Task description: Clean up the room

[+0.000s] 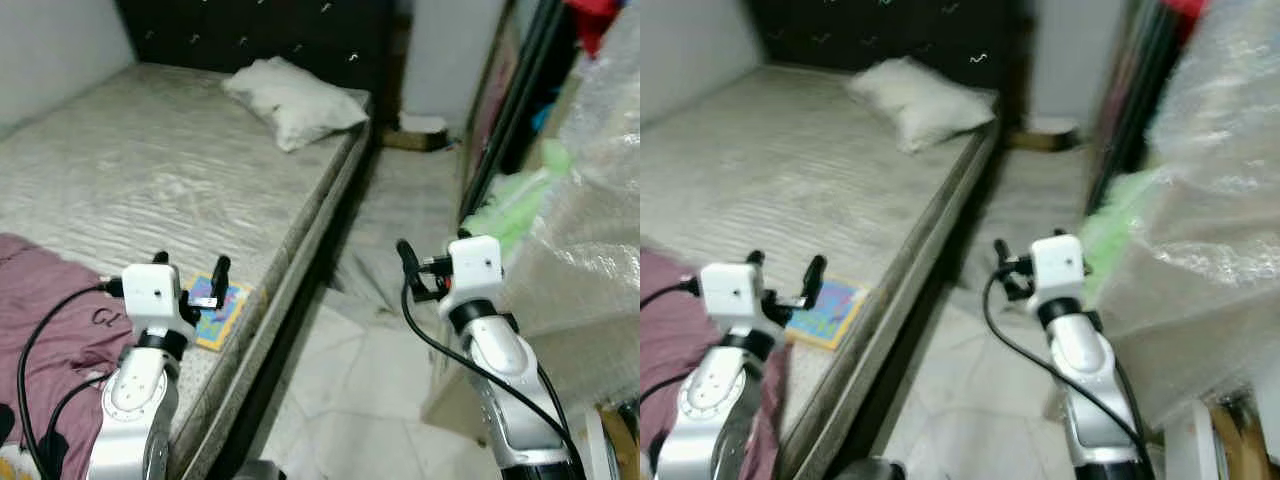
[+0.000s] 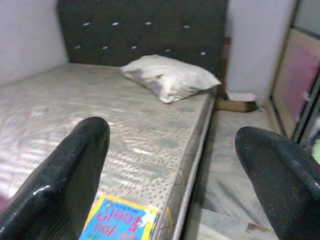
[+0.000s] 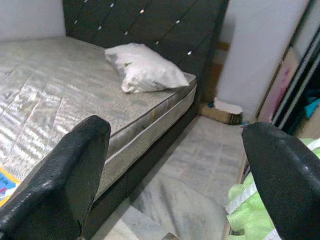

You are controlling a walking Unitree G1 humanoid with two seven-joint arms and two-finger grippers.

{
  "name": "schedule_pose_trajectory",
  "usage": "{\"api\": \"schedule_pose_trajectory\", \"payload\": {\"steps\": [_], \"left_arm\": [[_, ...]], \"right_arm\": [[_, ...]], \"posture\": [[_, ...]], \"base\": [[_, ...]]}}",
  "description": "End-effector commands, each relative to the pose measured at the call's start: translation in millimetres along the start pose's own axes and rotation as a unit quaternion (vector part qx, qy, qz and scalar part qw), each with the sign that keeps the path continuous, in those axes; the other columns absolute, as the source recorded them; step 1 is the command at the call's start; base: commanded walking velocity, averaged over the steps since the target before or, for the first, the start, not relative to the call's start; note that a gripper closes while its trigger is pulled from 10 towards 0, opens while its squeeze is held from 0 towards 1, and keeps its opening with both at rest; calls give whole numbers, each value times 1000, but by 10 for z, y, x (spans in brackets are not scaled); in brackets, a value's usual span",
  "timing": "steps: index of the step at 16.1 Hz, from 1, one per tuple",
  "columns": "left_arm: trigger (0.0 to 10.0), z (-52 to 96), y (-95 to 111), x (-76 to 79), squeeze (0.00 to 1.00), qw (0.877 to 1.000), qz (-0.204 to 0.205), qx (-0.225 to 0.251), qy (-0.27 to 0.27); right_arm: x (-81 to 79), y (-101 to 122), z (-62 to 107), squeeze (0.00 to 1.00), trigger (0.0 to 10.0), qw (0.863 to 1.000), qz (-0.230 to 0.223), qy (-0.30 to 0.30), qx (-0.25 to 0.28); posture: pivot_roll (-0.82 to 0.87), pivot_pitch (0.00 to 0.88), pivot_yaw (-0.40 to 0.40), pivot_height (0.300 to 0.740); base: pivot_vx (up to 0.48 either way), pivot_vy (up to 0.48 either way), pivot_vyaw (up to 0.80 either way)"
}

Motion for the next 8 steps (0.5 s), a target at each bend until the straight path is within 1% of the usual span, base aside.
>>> {"api": "schedule_pose_trajectory", "payload": {"steps": [1, 4, 7, 8], "left_arm": [[10000, -14, 10, -76, 0, 1000, -2, -3, 14], [10000, -21, 6, -66, 0, 1000, -1, -3, 9], [10000, -57, 48, -23, 0, 1000, 2, 8, 6], [10000, -72, 52, 48, 0, 1000, 16, 9, -4]], "right_arm": [[-44, 47, -27, 0, 10000, 1000, -8, 8, 8], [-43, 50, -39, 0, 10000, 1000, -10, 8, 9], [-86, 69, -92, 0, 10000, 999, -44, 2, 3], [-122, 26, -98, 0, 10000, 997, -79, 0, -14]], "posture": [[36, 0, -25, 740], [37, 0, -26, 740], [38, 0, -31, 740], [38, 0, -32, 740]], "base": [[0, 0, 794], [0, 0, 792], [0, 0, 794], [0, 0, 794]]}}
Point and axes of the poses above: a point about 5 cm out from each wrist's last joint towards the gripper, its own z axis pointing back from the gripper into the wrist, its own y axis along the axis of the wrist's last joint, x = y × z, the point moved 4 cm from there along -z, pointing out of the wrist towards the gripper, and after that the axes turned 13 degrees about z, right-handed, at the moved point
